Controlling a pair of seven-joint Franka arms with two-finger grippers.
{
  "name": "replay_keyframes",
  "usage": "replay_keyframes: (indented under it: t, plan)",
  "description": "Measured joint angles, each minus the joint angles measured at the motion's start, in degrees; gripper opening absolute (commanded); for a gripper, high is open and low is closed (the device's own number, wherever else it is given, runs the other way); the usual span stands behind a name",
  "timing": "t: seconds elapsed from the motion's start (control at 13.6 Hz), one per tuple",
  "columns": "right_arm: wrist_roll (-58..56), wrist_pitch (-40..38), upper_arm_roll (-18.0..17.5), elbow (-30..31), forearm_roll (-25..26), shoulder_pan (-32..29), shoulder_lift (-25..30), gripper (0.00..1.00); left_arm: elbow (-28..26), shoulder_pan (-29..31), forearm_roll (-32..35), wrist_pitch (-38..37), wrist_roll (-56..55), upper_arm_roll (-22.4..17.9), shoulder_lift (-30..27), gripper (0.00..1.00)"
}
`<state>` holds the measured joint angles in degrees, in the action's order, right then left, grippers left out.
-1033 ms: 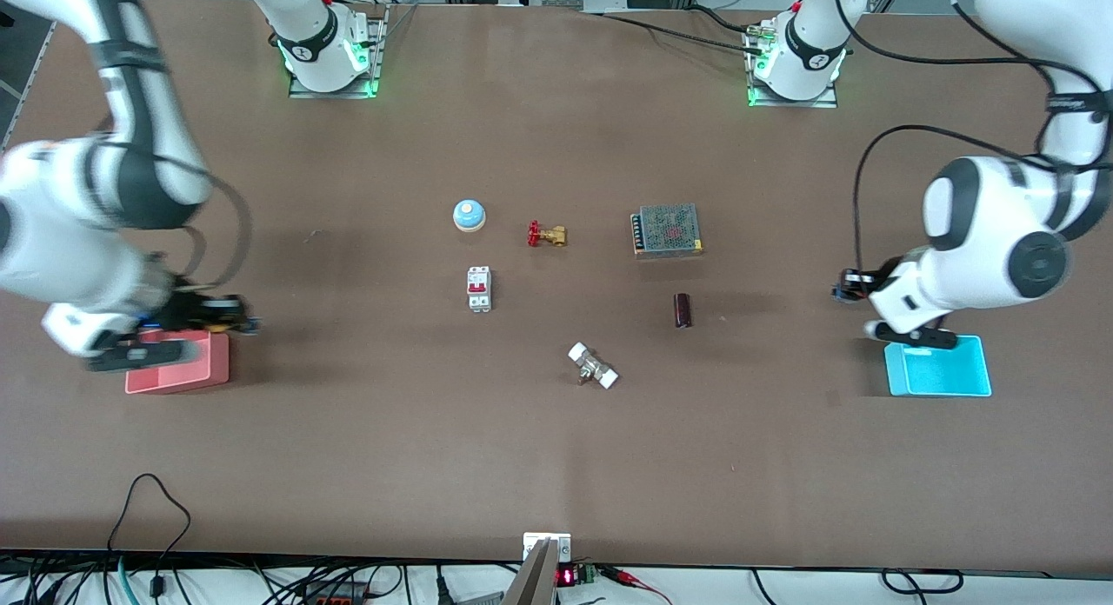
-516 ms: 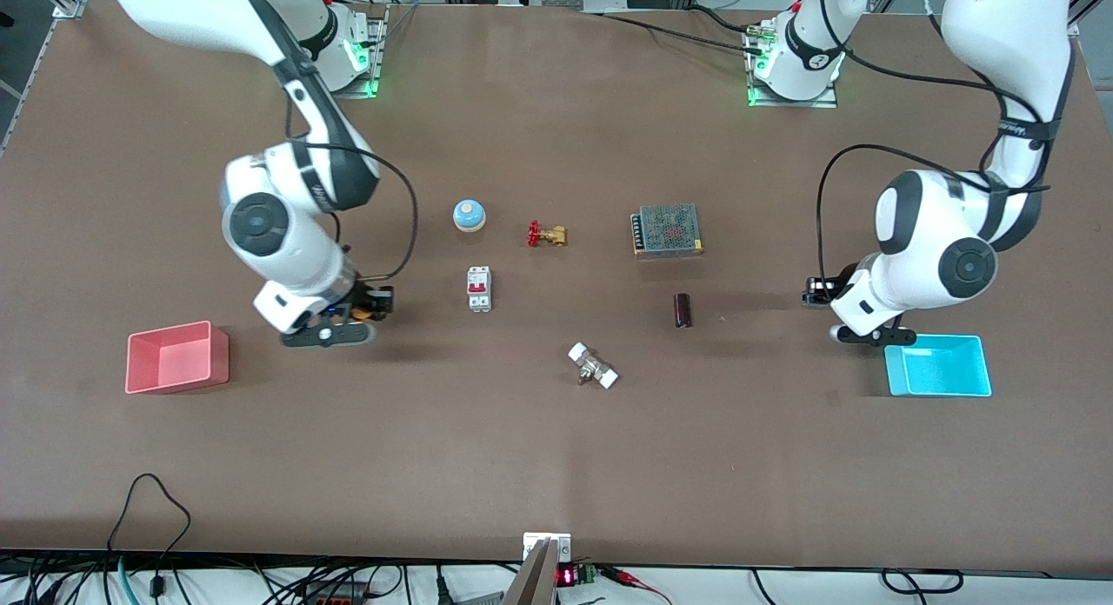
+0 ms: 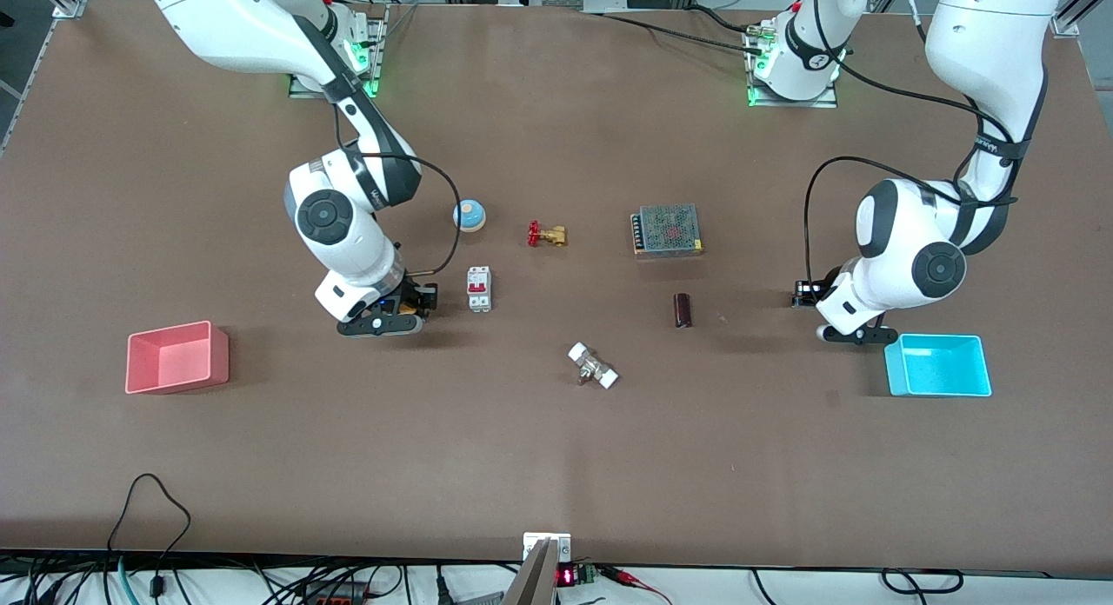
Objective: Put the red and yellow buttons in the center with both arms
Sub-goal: 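Lift the yellow button with the right gripper while the left gripper lifts the red button, then lower the red button onto the table and open the left gripper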
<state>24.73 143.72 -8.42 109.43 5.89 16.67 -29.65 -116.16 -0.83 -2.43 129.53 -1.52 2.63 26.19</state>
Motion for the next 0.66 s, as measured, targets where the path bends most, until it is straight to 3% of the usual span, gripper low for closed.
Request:
replay_keyframes:
  t: [0.07, 0.3, 0.44, 0.59, 0.66]
  plan:
    - [0.3, 0.4, 0.0, 0.0, 0.0, 0.4, -0.3, 0.40, 0.0, -0.1, 0.0, 0.0, 0.0, 0.1, 0.0, 1.00]
    - [0.6, 2.0, 0.1, 0.0, 0.0, 0.7, -1.6, 0.40, 0.7, -0.4, 0.0, 0.8, 0.0, 0.4, -0.8, 1.00]
    - [0.6, 2.5, 0.1, 0.0, 0.0, 0.7, -2.1, 0.48, 2.9, -0.4, 0.0, 1.0, 0.0, 0.1, -3.4, 1.00]
    - [0.6, 2.6, 0.1, 0.0, 0.0, 0.7, -2.1, 0.63, 6.3, -0.3, 0.0, 0.2, 0.0, -0.7, -6.4, 1.00]
    - [0.6, 2.6, 0.1, 0.0, 0.0, 0.7, -2.1, 0.77, 8.4, -0.2, 0.0, -1.4, 0.0, -1.6, -7.5, 1.00]
